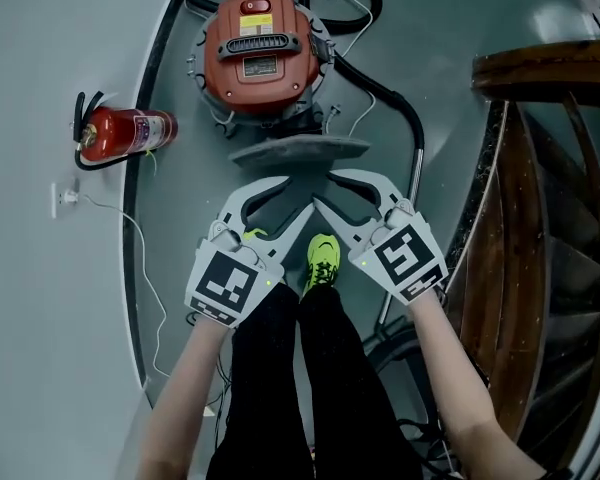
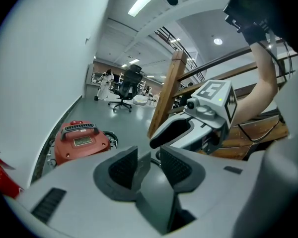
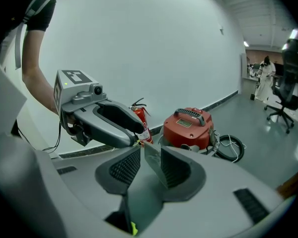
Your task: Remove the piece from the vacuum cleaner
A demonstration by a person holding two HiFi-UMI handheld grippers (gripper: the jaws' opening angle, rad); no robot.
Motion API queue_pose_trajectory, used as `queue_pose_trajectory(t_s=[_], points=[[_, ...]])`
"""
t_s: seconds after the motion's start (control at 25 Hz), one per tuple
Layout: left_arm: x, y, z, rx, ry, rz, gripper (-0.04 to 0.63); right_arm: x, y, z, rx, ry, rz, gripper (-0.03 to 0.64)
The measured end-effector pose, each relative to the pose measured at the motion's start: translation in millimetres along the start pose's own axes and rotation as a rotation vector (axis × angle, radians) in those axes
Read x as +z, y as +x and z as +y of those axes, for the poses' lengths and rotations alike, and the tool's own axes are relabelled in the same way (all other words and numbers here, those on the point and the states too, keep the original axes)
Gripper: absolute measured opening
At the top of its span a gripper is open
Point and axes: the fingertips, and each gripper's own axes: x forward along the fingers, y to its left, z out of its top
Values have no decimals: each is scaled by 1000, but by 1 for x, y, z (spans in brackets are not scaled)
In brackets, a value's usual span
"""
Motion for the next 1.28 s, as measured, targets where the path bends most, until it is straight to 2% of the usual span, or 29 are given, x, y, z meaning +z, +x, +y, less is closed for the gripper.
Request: queue_pose_trajectory(t_s=[0.2, 0.36, 0.76, 1.04, 1.28], points=[[-21, 12, 18, 27, -26, 1, 149, -13, 23, -10, -6, -12, 9, 127], [-31, 20, 23, 17, -29, 20, 153, -22, 32, -15, -7, -19, 33, 138], [-48, 43, 55, 29, 21, 70, 192, -34, 61, -42, -39, -58, 80, 172], [-65, 55, 65, 37, 19, 91, 211, -47, 75, -51, -42, -94, 130, 192], [-71, 67, 74, 50, 36, 113, 256, -55, 80, -63, -59, -130, 175, 212]])
